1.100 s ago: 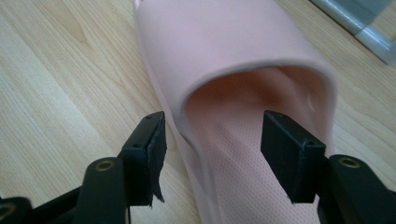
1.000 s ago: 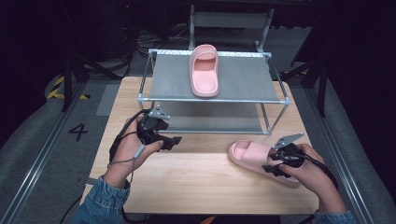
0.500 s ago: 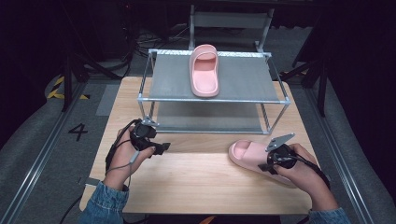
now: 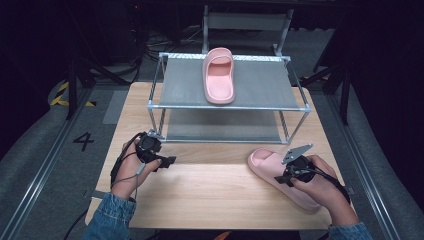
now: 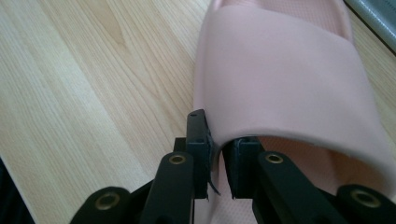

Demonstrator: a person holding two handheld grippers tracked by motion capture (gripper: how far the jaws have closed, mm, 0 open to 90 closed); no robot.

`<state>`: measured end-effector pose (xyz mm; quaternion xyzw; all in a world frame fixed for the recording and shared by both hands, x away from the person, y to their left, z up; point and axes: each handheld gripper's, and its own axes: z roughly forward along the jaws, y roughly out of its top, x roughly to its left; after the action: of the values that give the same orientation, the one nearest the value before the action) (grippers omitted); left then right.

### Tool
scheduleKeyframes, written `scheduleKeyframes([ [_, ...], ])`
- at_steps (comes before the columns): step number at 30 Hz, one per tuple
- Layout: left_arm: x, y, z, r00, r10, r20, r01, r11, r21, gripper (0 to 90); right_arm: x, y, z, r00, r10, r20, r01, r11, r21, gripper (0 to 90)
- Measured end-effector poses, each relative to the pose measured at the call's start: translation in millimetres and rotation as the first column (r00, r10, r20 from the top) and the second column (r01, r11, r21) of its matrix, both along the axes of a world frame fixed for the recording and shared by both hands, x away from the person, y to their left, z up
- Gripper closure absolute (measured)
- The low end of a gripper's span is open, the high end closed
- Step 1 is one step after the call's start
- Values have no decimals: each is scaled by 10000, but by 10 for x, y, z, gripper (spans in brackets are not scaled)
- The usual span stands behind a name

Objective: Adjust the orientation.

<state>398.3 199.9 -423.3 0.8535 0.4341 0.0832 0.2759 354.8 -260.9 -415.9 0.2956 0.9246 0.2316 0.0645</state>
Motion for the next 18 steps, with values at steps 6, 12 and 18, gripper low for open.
scheduleKeyframes([
  [6,35,107,-119,9994,318,-161,-317,9995,84,275,-13,7,47,10000,-42,-43,42,9998,174,822],
  [12,38,160,-99,9992,405,-76,-406,9991,-86,274,-36,50,185,10000,-26,63,23,9989,463,820],
  [18,39,199,-70,9985,546,15,-545,9979,-350,237,-42,66,424,9996,30,284,-43,9989,477,819],
])
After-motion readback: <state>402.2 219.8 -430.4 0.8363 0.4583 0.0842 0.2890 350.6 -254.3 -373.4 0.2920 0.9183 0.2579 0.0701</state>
